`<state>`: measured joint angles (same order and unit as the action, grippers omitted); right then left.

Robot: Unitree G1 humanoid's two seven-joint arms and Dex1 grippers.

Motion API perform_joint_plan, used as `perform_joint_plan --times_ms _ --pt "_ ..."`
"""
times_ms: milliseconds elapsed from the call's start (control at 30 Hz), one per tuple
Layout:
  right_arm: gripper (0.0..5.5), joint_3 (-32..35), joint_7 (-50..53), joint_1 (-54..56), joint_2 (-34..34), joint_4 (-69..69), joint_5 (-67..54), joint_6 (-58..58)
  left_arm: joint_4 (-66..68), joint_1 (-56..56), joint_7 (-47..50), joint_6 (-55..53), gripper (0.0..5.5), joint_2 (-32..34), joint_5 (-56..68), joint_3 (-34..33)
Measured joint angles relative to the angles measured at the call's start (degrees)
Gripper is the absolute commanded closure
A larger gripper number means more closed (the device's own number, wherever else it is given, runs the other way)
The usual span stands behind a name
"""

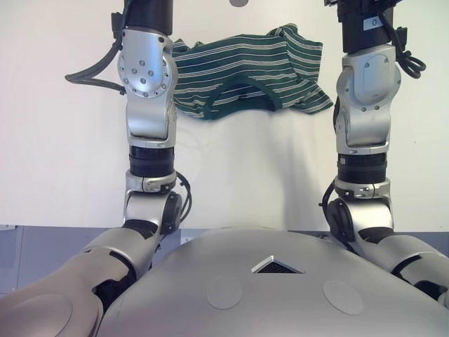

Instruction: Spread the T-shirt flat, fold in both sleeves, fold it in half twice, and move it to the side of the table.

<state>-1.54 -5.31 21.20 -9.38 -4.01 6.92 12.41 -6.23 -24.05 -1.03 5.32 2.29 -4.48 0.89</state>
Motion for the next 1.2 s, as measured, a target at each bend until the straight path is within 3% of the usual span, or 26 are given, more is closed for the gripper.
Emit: perform_joint_plan --times_ms 267,400,500,633,767,1200 --pt "3.23 3.7 -4.3 -2.6 -6.7 -1.6 -0.8 -0.4 -3.2 -0.8 -21.0 -8.9 0.13 16.0 1.6 3.5" --pt "3.23 8.1 -4.6 -8.8 -11.0 -2.4 -0.5 -0.3 -6.1 11.4 -38.2 -10.1 0.13 31.7 2.3 5.4" --pt "3.23 7.6 -4.3 -10.3 -11.1 -2.3 0.2 0.5 -6.5 20.6 -49.7 -8.2 0.13 37.9 7.0 7.1" --pt "3.23 5.7 -4.1 -10.4 -10.6 -1.9 2.1 2.2 -0.1 21.4 -48.7 0.8 0.13 37.7 1.5 11.6" --pt "3.23 5.3 -4.1 -10.4 -10.4 -1.3 2.2 2.6 5.6 18.4 -39.5 9.2 0.38 35.9 -11.9 16.3" --pt "3.23 4.9 -4.6 -10.4 -10.7 -1.3 2.2 2.8 8.4 20.7 -34.2 15.3 2.83 38.5 -16.7 16.8"
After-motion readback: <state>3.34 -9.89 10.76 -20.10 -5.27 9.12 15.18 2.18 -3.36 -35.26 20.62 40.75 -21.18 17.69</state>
